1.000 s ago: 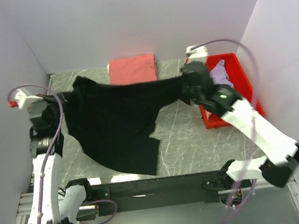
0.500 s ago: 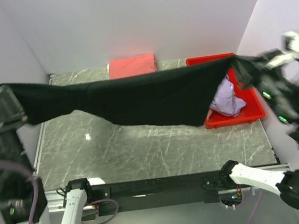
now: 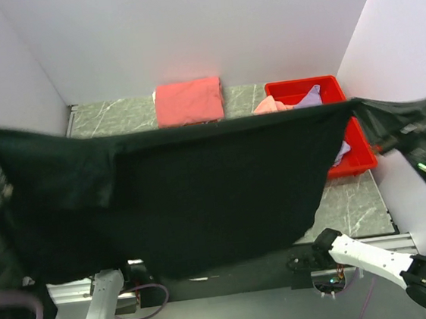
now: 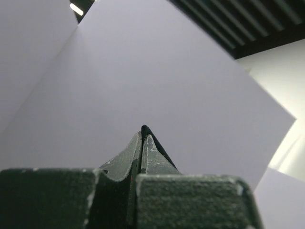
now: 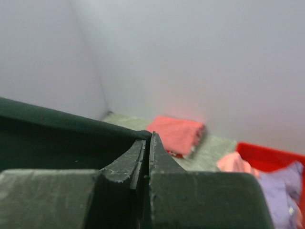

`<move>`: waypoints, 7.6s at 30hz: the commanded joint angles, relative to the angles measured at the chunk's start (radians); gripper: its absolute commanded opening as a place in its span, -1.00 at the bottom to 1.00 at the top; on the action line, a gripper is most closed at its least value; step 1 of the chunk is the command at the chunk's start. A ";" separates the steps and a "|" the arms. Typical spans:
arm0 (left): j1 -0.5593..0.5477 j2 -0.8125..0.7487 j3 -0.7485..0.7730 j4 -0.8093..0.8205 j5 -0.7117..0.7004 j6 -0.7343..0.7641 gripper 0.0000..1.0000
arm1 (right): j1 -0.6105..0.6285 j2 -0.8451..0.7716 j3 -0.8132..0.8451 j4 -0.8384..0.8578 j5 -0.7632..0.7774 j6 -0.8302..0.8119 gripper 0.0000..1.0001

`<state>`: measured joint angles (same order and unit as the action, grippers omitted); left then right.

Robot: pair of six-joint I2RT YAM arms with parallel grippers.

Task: Fold and stack the t-shirts
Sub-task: Flatten the tshirt out, then fold the tshirt

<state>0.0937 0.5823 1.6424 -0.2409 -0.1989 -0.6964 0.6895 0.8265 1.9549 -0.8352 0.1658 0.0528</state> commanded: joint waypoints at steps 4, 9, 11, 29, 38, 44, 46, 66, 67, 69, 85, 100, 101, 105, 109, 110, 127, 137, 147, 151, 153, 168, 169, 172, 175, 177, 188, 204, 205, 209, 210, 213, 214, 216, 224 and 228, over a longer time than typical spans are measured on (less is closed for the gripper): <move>0.001 0.239 -0.209 0.055 -0.004 0.051 -0.99 | -0.031 0.138 -0.218 0.157 0.332 0.004 -1.00; 0.001 0.413 -0.409 0.207 0.058 0.074 -0.94 | -0.235 0.288 -0.494 0.289 0.093 0.051 -1.00; 0.000 0.522 -0.515 0.317 0.142 0.096 -0.79 | -0.303 0.386 -0.577 0.386 -0.071 0.055 -1.00; 0.001 1.004 -0.446 0.080 0.067 0.052 0.99 | -0.357 0.945 -0.319 0.260 -0.029 0.122 0.69; 0.001 0.880 -0.656 0.015 0.148 -0.035 0.99 | -0.314 0.763 -0.660 0.330 -0.187 0.234 0.74; 0.003 0.930 -0.673 -0.050 0.034 -0.060 0.79 | -0.315 0.784 -0.722 0.375 -0.207 0.271 0.74; 0.015 0.953 -0.674 -0.060 0.018 -0.072 0.70 | -0.314 0.799 -0.723 0.383 -0.210 0.274 0.74; 0.057 1.157 -0.581 -0.015 0.019 -0.080 0.13 | -0.332 0.881 -0.672 0.378 -0.169 0.271 0.74; 0.057 1.162 -0.576 -0.017 0.019 -0.080 0.10 | -0.335 0.882 -0.674 0.378 -0.167 0.269 0.74; 0.057 1.179 -0.558 -0.020 0.018 -0.078 0.08 | -0.337 0.885 -0.674 0.380 -0.167 0.271 0.74; 0.058 1.165 -0.516 -0.018 0.027 -0.080 -0.99 | -0.366 0.997 -0.547 0.343 -0.106 0.268 0.74; 0.058 1.030 -0.524 -0.093 0.026 -0.092 -0.99 | -0.407 1.148 -0.380 0.269 -0.045 0.301 0.66; 0.058 1.047 -0.511 -0.107 0.018 -0.091 -0.99 | -0.406 1.151 -0.379 0.268 -0.046 0.302 0.66; 0.057 1.084 -0.484 -0.106 0.029 -0.083 -0.99 | -0.410 1.152 -0.379 0.272 -0.046 0.297 0.65; 0.057 1.077 -0.501 -0.071 0.069 -0.092 -0.99 | -0.424 1.165 -0.376 0.269 -0.054 0.312 0.63; 0.057 1.070 -0.503 -0.069 0.066 -0.094 -0.99 | -0.429 1.169 -0.376 0.269 -0.061 0.315 0.61; 0.058 0.984 -0.532 -0.101 0.023 -0.120 -0.99 | -0.444 1.263 -0.358 0.288 -0.060 0.354 0.33; 0.057 0.988 -0.532 -0.098 0.032 -0.123 -0.99 | -0.459 1.324 -0.318 0.294 -0.061 0.354 0.32; 0.057 0.973 -0.530 -0.101 0.035 -0.126 -0.99 | -0.461 1.318 -0.321 0.309 -0.077 0.344 -0.10; 0.057 0.958 -0.532 -0.103 0.036 -0.130 -0.99 | -0.459 1.321 -0.313 0.303 -0.071 0.341 -0.47; 0.058 0.952 -0.532 -0.107 0.035 -0.132 -0.99 | -0.459 1.304 -0.320 0.309 -0.058 0.332 -0.73; 0.057 0.737 -0.642 -0.136 0.004 -0.184 -0.99 | -0.410 1.090 -0.456 0.343 -0.043 0.220 -1.00; 0.057 0.702 -0.667 -0.138 0.003 -0.189 -0.99 | -0.397 1.074 -0.468 0.344 -0.040 0.217 -1.00; 0.057 0.634 -0.705 -0.169 -0.023 -0.213 -0.99 | -0.372 1.007 -0.525 0.352 -0.022 0.222 -1.00; 0.057 0.567 -0.743 -0.218 -0.071 -0.248 -0.99 | -0.355 0.939 -0.585 0.363 -0.003 0.234 -1.00; 0.057 0.528 -0.765 -0.256 -0.092 -0.281 -0.99 | -0.355 0.893 -0.629 0.363 0.004 0.245 -1.00; 0.058 0.228 -0.926 -0.402 -0.188 -0.465 -0.99 | -0.338 0.728 -0.801 0.381 0.024 0.275 -1.00; 0.055 -0.107 -1.098 -0.705 -0.281 -0.759 -0.85 | -0.229 0.614 -1.027 0.400 0.060 0.351 -0.81; 0.052 -0.149 -1.105 -0.696 -0.260 -0.761 -0.67 | -0.223 0.596 -1.042 0.400 0.060 0.366 -0.42; 0.052 -0.223 -1.103 -0.712 -0.249 -0.779 0.27 | -0.220 0.548 -1.073 0.377 0.060 0.390 0.18; 0.054 -0.239 -1.080 -0.716 -0.257 -0.776 0.63 | -0.220 0.537 -1.067 0.372 0.052 0.389 0.22; 0.052 -0.246 -1.017 -0.724 -0.286 -0.759 0.99 | -0.220 0.508 -1.028 0.361 0.022 0.386 0.39; 0.054 -0.239 -1.006 -0.703 -0.283 -0.717 0.99 | -0.220 0.501 -1.019 0.361 -0.012 0.381 0.54; 0.052 -0.219 -0.986 -0.613 -0.234 -0.664 0.99 | -0.222 0.502 -0.989 0.357 -0.035 0.386 0.57; 0.052 0.173 -0.981 -0.235 0.025 -0.442 0.99 | -0.220 0.588 -0.941 0.415 -0.196 0.404 0.65; 0.052 0.420 -0.952 -0.080 0.143 -0.365 0.99 | -0.220 0.667 -0.924 0.427 -0.215 0.409 0.66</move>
<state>0.1471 0.9138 0.6411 -0.4961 -0.1860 -1.1645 0.4694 1.4483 0.9890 -0.4377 -0.0067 0.4496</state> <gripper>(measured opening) 0.994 0.831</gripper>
